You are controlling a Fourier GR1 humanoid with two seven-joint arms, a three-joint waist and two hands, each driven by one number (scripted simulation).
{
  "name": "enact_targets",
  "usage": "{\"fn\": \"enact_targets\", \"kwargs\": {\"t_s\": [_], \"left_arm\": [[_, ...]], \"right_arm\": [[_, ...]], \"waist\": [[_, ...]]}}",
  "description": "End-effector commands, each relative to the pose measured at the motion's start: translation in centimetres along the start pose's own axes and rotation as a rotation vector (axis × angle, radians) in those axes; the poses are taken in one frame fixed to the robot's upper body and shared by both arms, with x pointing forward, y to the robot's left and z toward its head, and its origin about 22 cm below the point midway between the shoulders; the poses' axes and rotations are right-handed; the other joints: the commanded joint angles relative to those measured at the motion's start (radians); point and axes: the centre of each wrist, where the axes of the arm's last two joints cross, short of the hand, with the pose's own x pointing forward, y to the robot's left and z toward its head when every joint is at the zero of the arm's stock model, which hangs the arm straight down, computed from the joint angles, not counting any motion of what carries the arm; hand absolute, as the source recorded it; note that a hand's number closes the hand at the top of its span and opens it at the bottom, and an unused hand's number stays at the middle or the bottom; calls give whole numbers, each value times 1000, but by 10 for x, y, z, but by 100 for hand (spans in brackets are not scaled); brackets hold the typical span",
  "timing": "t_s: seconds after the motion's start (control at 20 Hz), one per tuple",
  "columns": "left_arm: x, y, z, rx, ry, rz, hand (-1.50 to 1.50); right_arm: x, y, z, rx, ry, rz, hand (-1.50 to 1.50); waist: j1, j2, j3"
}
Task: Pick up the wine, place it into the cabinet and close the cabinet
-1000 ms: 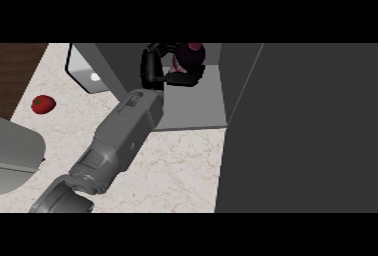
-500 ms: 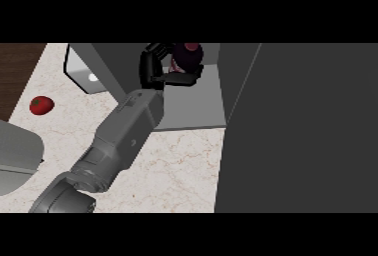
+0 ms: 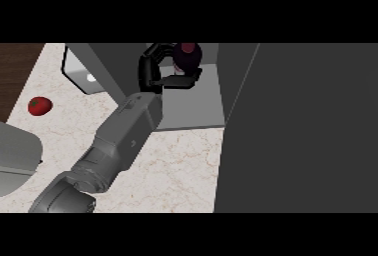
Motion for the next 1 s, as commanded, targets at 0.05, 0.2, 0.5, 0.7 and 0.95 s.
{"fn": "enact_targets", "kwargs": {"t_s": [0.05,0.2,0.5,0.7,0.95], "left_arm": [[-8,16,1,29,46,-64,-150],[6,27,-17,33,32,-95,-150],[-8,38,-6,23,41,-151,-150],[-20,23,11,21,50,-191,-150],[-27,34,16,59,17,-170,-150]], "right_arm": [[7,-5,14,10,-7,-27,-150],[8,8,9,4,-40,-26,-150],[10,0,7,-1,-44,-18,-150],[10,3,1,5,-45,-27,-150],[5,5,6,18,-30,-23,-150]], "waist": [[1,1,0],[-12,7,-2],[-6,7,-2],[-7,9,-2],[-14,10,-2]]}}
